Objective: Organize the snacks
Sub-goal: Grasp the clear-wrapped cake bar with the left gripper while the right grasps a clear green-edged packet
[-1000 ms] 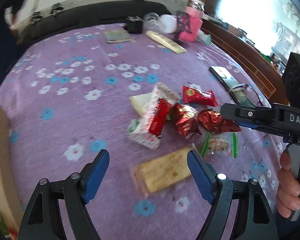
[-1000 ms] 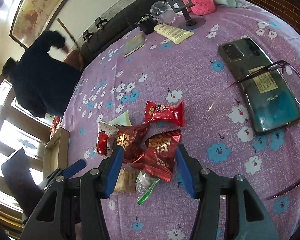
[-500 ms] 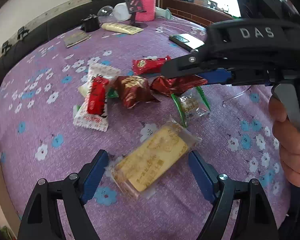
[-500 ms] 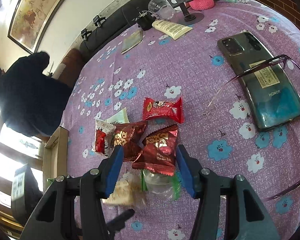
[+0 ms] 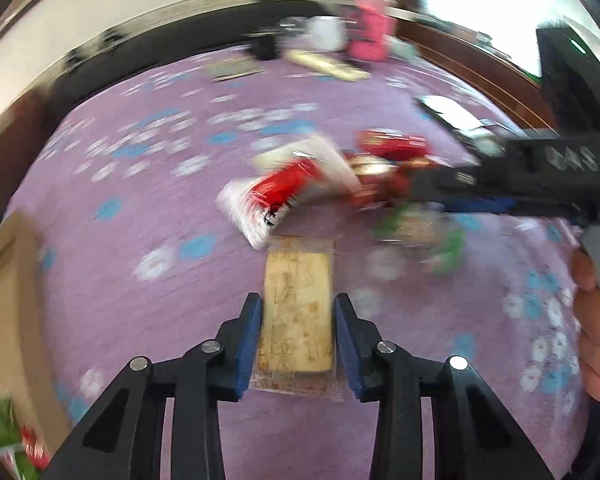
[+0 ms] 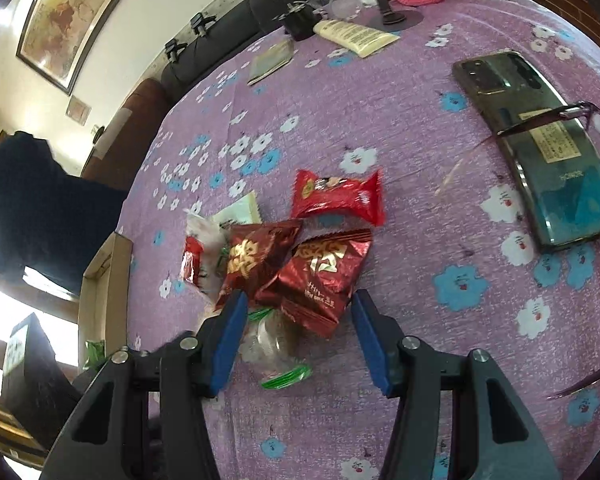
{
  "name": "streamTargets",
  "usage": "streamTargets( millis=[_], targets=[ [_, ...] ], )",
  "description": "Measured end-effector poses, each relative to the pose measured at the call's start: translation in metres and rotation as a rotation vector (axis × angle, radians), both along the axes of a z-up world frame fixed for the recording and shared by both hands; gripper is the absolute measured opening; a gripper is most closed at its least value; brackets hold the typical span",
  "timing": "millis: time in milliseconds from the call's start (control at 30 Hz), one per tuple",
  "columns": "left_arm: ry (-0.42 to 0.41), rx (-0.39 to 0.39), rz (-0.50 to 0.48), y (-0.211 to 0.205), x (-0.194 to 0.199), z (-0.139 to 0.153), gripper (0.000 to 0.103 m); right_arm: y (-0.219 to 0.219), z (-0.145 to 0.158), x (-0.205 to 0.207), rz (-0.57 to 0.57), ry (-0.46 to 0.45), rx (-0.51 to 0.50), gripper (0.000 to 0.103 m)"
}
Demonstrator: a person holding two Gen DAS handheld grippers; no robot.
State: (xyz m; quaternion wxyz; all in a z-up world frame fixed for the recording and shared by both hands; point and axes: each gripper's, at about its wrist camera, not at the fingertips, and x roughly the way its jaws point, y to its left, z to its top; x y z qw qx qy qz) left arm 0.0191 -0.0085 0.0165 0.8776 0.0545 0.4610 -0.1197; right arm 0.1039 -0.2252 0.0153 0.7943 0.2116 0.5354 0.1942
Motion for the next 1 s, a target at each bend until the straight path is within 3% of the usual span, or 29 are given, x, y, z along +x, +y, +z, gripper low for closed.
streamTargets(
  millis=[100, 200, 400, 633, 733, 800, 833, 933, 1000],
  targets=[
    [-0.004, -0.008, 0.102, 0.028, 0.001, -0.001, 0.038, 0.016, 0.002, -0.005, 0.058, -0.024, -0.037, 0.054],
    [0.001, -0.056, 0.135, 0.043, 0.004, -0.002, 0.038, 0.035, 0.004, -0.011, 0.135, -0.052, -0.075, 0.054],
    [-0.015, -0.043, 0.11, 0.039, 0.006, -0.003, 0.045, 0.066, 0.008, -0.027, 0.309, -0.146, -0.272, 0.054],
    [-0.032, -0.05, 0.121, 0.041, 0.011, -0.004, 0.045, 0.092, 0.005, -0.052, 0.484, -0.252, -0.454, 0.054],
    [-0.037, -0.05, 0.127, 0.041, 0.011, -0.004, 0.043, 0.088, 0.005, -0.051, 0.484, -0.253, -0.456, 0.054],
    [-0.044, -0.04, 0.142, 0.042, 0.011, -0.004, 0.036, 0.084, 0.005, -0.05, 0.475, -0.251, -0.458, 0.053],
    [-0.043, -0.051, 0.147, 0.044, 0.011, -0.004, 0.035, 0.082, 0.005, -0.051, 0.469, -0.254, -0.458, 0.046],
    [-0.042, -0.066, 0.152, 0.047, 0.011, -0.004, 0.035, 0.08, 0.007, -0.05, 0.451, -0.252, -0.44, 0.035],
    [-0.043, -0.067, 0.153, 0.047, 0.011, -0.004, 0.035, 0.077, 0.008, -0.047, 0.432, -0.247, -0.414, 0.034]
  ],
)
